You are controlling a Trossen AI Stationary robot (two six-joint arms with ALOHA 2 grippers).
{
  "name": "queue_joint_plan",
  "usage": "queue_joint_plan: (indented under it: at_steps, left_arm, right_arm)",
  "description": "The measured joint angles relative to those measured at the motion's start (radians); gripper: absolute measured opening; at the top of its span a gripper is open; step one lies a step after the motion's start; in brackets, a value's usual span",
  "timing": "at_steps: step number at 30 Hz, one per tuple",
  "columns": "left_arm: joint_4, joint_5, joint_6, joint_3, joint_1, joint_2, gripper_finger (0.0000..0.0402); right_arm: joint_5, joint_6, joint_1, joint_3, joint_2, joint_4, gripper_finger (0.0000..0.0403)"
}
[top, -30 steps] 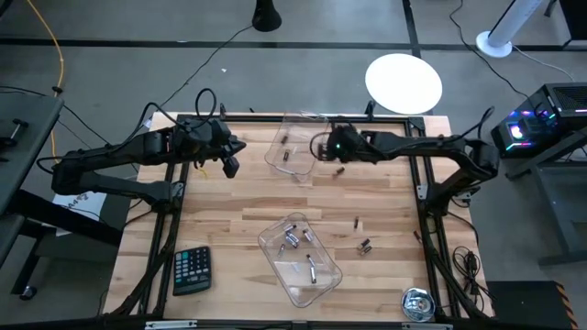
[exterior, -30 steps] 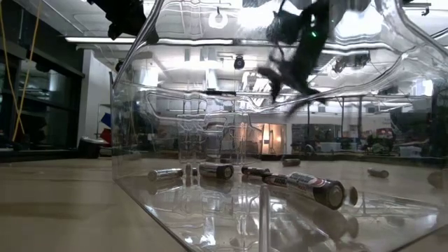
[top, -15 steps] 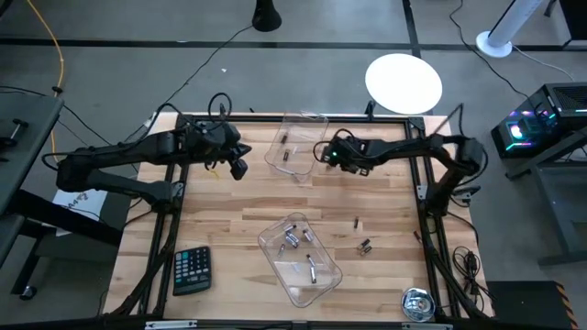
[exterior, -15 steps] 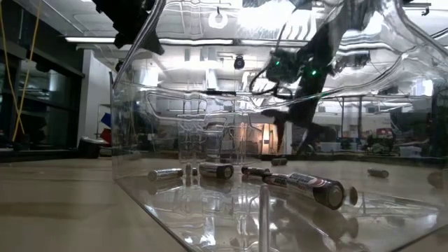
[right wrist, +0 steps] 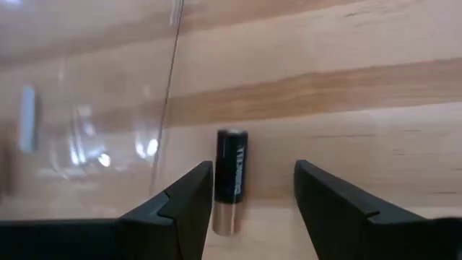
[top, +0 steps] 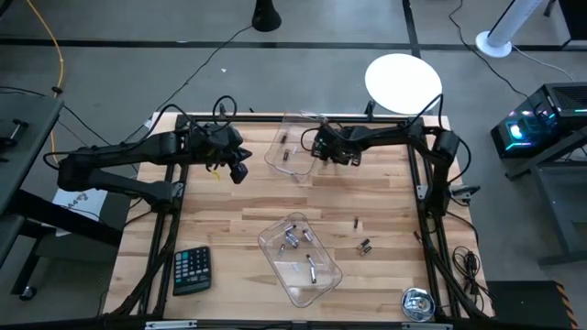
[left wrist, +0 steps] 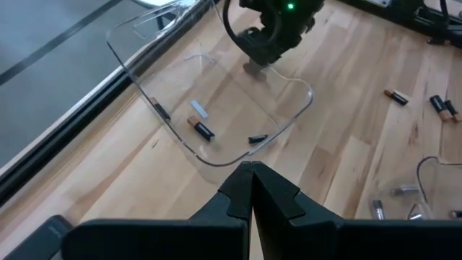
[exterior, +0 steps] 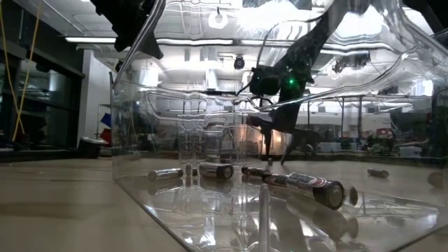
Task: Sort batteries
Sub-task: Put the black battery into the top transparent bin
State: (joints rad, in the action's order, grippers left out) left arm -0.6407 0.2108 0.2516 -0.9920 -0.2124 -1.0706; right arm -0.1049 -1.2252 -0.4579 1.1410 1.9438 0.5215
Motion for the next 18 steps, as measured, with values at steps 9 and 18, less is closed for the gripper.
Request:
queue_joint_plan:
  at_steps: [9, 18]
  left_arm:
    - [-0.001, 0.001, -0.027, 0.000, 0.000, 0.000, 0.0000]
    - [-0.007, 0.010, -0.021, 0.000, 0.000, 0.006, 0.0000]
  right_arm:
    - [-0.053, 0.240, 0.049, 0.003, -0.001, 0.226, 0.0087]
    - [-0.159, 0.266, 0.102, -0.023, -0.142, 0.457, 0.0037]
